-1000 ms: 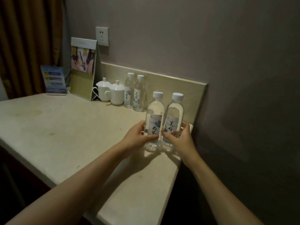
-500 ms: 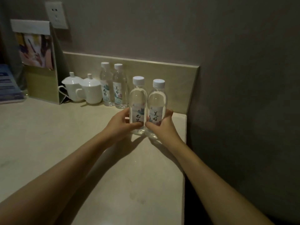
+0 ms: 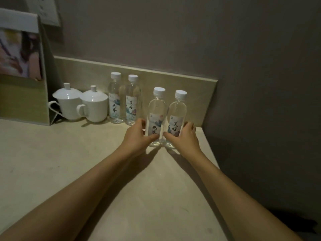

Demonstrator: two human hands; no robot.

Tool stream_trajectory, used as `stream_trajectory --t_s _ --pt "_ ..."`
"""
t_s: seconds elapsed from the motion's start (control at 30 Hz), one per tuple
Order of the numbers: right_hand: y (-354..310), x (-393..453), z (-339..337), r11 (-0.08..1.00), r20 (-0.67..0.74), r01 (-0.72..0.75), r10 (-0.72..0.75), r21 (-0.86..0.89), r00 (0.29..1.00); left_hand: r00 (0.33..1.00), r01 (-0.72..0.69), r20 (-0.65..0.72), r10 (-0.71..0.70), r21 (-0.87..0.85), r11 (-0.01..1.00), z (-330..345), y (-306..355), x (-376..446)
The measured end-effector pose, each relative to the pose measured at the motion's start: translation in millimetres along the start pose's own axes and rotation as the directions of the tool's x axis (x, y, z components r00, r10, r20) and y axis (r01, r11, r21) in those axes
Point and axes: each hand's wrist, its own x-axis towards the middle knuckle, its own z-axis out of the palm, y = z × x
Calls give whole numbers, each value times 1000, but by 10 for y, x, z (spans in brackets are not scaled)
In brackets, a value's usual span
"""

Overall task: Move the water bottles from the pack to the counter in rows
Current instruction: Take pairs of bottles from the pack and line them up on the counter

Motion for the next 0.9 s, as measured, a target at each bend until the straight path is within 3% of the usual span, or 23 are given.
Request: stream_trajectory --t_s 0.13,0.6,0.77,0.9 --pt "-10 -157 60 998 -87 -9 4 -56 996 997 -4 -79 19 177 984 28 -51 -36" --pt "-67 37 175 999 -93 14 -12 30 996 991 18 -133 2 147 989 62 -51 157" --pt "-114 153 213 1000 -92 0 3 29 996 968 77 -248 -37 151 986 98 -52 187" --pt "-147 243 271 1000 -91 5 -2 28 996 969 14 -243 41 219 976 103 -70 240"
